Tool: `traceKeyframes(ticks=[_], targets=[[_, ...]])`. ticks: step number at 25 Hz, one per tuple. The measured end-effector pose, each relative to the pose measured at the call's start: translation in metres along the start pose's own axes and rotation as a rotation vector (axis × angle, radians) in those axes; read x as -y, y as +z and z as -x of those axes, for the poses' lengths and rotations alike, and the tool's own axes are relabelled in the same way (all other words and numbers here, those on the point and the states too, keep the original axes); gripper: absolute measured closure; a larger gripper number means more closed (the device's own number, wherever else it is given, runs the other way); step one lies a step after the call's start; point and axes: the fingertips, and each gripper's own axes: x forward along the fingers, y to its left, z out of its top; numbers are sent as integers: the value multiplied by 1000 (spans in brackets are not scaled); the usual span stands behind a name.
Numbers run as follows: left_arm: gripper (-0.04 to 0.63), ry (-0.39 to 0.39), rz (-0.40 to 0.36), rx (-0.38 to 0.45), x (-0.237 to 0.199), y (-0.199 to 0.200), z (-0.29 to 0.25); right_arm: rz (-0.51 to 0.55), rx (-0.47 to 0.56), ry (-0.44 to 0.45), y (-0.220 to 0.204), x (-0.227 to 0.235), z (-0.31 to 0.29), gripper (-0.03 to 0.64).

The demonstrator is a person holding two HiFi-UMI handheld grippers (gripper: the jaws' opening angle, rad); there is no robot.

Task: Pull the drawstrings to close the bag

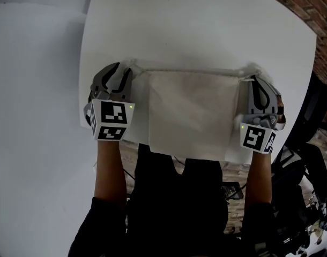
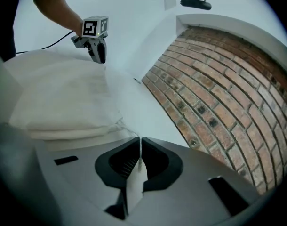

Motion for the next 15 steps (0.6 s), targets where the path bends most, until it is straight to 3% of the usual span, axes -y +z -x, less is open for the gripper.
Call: traceKeyframes(ticks=[9,15], targets=[[479,80,31,-21,-3,-3,3,-3,28,24,2,0,1,603],[491,138,-26,-68,-7,-5,1,-3,39,29,4,0,2,603]])
